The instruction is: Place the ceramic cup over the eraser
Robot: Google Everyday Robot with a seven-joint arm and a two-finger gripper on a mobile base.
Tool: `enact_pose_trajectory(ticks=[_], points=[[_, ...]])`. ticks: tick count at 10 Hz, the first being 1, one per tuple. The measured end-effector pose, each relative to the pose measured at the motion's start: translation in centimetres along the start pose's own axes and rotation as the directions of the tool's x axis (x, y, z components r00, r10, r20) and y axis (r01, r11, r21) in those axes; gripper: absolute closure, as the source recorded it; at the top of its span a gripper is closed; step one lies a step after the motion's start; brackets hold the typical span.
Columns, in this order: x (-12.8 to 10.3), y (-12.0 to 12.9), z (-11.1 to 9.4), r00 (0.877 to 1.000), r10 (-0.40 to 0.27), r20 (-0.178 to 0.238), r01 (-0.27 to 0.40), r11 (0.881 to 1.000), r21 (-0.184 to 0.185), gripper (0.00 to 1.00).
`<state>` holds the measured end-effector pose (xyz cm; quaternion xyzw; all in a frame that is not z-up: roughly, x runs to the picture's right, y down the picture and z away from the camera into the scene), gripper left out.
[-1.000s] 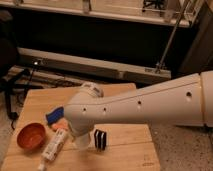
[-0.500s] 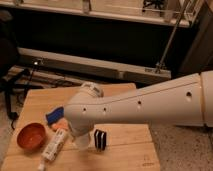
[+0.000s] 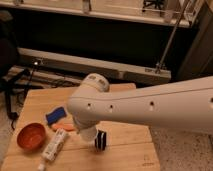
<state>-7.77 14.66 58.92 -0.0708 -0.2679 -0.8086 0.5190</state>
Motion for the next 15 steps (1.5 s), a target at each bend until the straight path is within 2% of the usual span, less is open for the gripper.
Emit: enact_pose_trajectory(ticks=[2, 4, 6, 8, 11, 15], points=[[-1.2, 2.2, -0.5, 0.999, 0.047, 0.022, -0.046, 0.998, -0.031, 1.0], [-1.4, 4.4, -0.8, 0.996, 0.087, 0.003, -0.086, 0.995, -0.057, 1.0], [-0.9, 5.7, -0.8, 0.995, 0.099, -0.019, -0.101, 0.992, -0.077, 1.0], [-0.8, 5.8, 0.0, 0.994, 0.109, -0.016, -0.109, 0.992, -0.062, 1.0], [-1.7, 4.6, 1.1, 0.994, 0.101, 0.035, -0.101, 0.995, -0.019, 1.0], [-2.8, 4.2, 1.5, 0.99, 0.092, 0.103, -0.09, 0.996, -0.021, 1.0]])
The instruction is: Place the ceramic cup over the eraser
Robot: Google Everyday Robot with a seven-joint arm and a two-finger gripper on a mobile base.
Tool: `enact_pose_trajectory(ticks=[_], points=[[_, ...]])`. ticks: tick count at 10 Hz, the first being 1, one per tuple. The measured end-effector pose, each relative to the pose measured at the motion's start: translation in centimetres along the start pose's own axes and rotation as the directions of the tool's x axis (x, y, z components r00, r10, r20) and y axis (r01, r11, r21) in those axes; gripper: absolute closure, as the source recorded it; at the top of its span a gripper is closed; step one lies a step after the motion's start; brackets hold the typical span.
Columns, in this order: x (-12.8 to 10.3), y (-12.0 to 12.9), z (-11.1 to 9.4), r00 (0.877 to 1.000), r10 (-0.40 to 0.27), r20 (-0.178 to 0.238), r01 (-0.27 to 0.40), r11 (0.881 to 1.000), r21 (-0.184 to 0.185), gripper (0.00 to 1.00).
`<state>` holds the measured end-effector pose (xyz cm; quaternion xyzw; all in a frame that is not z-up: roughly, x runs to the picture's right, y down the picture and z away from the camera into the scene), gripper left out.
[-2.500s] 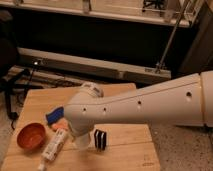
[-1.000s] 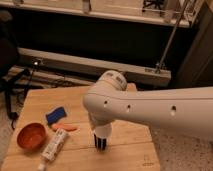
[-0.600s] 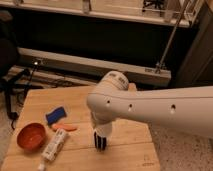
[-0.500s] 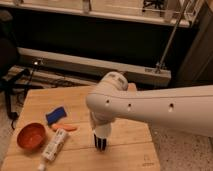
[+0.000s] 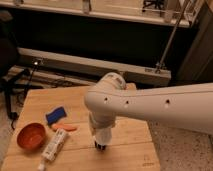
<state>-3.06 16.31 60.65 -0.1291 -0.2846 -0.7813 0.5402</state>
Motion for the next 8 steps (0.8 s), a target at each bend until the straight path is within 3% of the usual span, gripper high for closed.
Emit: enact_pose_trajectory(ticks=[2, 5, 8], points=[[1.2, -0.9, 1.1, 1.0, -0.016, -0.018, 0.016, 1.0, 0.012, 0.95], [2.6, -2.2, 3.3, 0.998, -0.046, -0.044, 0.047, 0.998, 0.032, 0.66], [1.8, -1.3, 5.7, 0.998, -0.057, 0.022, 0.058, 0.998, -0.023, 0.36]])
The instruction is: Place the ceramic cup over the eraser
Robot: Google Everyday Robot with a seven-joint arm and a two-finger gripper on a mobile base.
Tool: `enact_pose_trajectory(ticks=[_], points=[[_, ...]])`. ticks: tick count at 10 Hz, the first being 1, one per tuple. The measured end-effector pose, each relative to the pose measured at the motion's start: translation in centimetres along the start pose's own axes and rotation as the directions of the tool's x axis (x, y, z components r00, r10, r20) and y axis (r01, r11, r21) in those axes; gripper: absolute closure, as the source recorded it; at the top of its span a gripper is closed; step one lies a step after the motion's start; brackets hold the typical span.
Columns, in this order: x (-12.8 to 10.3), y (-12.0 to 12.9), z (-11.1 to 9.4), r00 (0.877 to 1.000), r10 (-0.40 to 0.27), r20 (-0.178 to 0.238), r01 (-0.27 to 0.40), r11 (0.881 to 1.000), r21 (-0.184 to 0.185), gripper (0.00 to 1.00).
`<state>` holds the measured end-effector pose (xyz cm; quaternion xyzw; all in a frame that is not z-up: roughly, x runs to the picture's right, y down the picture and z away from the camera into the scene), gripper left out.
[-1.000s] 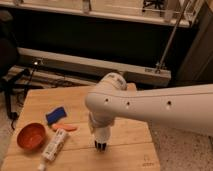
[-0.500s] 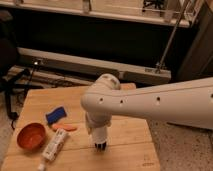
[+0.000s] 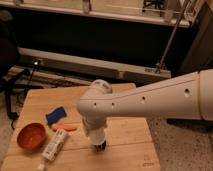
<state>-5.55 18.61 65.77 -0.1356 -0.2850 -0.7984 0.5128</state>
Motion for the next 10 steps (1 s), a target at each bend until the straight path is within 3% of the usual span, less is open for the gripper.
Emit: enact_pose_trajectory(ticks=[2, 4, 7, 10], points=[[-0.5, 0.6, 1.1, 0.999, 0.004, 0.043, -0.002, 0.999, -0.04, 0.21], [-0.4, 0.7, 1.6, 0.999, 0.013, 0.048, -0.011, 0.999, -0.041, 0.2], [1.1, -0.4, 1.6, 1.0, 0.017, -0.023, -0.016, 0.999, 0.04, 0.2], [0.8, 0.0, 0.7, 0.999, 0.007, -0.043, -0.005, 0.999, 0.048, 0.2]])
